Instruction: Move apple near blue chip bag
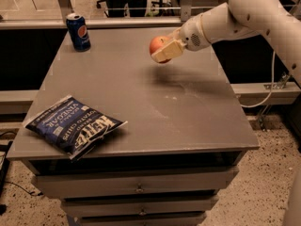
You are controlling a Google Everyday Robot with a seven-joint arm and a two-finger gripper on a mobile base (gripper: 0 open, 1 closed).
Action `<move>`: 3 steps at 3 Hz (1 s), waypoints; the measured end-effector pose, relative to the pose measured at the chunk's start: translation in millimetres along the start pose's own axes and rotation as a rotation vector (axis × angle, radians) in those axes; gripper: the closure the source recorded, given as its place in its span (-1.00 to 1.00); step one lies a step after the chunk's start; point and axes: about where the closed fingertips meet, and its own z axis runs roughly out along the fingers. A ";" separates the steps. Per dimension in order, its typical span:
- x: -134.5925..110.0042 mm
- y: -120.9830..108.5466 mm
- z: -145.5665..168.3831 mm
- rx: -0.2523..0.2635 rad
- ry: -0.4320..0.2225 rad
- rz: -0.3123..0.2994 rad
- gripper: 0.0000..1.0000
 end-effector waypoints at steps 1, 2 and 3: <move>0.0 0.0 0.0 0.000 0.000 0.000 1.00; 2.7 46.4 11.6 -0.050 -0.052 -0.019 1.00; 5.6 111.8 36.4 -0.119 -0.098 -0.061 1.00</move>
Offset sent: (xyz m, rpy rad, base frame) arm -0.1011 0.0582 -0.0336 0.1378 -0.0017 0.1282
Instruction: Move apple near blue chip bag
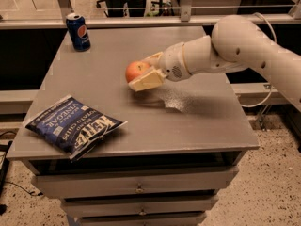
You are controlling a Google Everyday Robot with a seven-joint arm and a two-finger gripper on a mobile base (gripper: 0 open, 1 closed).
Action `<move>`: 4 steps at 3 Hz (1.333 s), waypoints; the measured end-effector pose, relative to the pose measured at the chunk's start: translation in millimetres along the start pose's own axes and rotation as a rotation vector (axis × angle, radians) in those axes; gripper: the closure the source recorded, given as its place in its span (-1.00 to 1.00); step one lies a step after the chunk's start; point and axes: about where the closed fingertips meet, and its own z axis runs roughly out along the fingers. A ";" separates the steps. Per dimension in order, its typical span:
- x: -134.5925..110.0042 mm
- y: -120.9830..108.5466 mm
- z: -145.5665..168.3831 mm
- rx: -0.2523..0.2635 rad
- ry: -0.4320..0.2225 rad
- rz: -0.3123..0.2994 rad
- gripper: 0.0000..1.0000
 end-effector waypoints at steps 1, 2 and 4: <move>-3.4 34.8 17.0 -0.040 -0.020 -0.023 1.00; -13.8 59.6 23.7 -0.068 -0.040 -0.040 1.00; -16.3 81.4 27.9 -0.133 -0.003 -0.011 0.48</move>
Offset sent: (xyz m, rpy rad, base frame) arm -0.0738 0.0634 0.0069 0.0590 -0.0244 0.1176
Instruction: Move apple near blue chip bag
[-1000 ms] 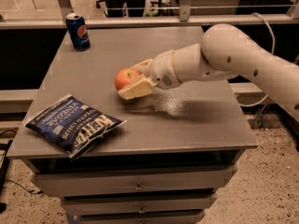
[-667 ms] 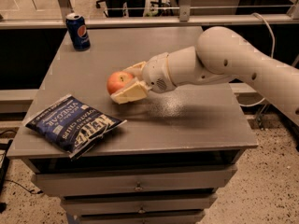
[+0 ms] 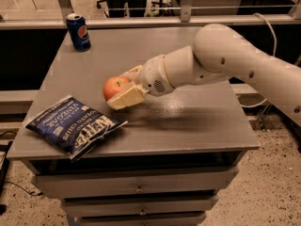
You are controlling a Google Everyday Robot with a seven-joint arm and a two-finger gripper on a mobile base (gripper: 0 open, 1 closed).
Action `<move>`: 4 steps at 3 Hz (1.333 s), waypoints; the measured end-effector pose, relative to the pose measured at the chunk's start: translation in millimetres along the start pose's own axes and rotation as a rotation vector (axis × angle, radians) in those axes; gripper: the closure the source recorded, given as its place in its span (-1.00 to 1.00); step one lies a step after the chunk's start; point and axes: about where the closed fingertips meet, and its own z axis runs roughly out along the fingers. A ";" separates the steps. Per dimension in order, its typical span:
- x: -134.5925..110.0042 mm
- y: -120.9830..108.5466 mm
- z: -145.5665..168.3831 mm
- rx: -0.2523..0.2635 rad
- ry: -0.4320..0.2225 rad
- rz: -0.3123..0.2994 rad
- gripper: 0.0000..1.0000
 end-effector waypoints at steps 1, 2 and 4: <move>-0.9 5.5 2.0 -0.034 0.015 0.012 0.06; -1.7 17.2 11.2 -0.081 0.024 0.025 -0.57; -1.3 22.5 16.3 -0.098 0.033 0.026 -1.00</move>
Offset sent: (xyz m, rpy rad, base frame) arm -0.0207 0.0172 -0.0064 -0.0102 0.0933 0.0775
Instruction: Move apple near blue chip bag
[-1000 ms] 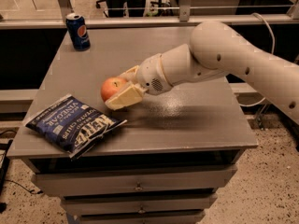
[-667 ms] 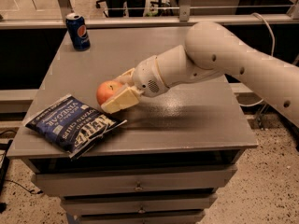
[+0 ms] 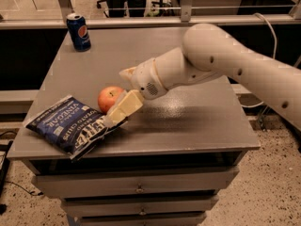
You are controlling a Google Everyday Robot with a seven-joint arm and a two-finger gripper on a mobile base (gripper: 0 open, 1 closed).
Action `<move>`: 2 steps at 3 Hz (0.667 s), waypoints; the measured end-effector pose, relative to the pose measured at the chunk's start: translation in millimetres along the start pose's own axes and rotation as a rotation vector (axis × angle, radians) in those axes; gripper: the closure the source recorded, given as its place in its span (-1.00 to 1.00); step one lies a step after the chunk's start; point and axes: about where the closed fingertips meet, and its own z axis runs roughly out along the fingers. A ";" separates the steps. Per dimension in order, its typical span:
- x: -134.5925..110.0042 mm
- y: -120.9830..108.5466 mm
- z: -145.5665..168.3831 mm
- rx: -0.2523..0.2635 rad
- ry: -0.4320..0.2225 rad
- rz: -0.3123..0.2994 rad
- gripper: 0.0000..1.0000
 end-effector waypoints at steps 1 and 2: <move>-0.7 -11.7 -26.6 0.063 0.005 -0.012 -1.00; -3.6 -24.1 -58.8 0.137 -0.005 -0.035 -1.00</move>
Offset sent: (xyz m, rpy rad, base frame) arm 0.0476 -0.1436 0.0766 -0.0038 -0.2574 -0.2523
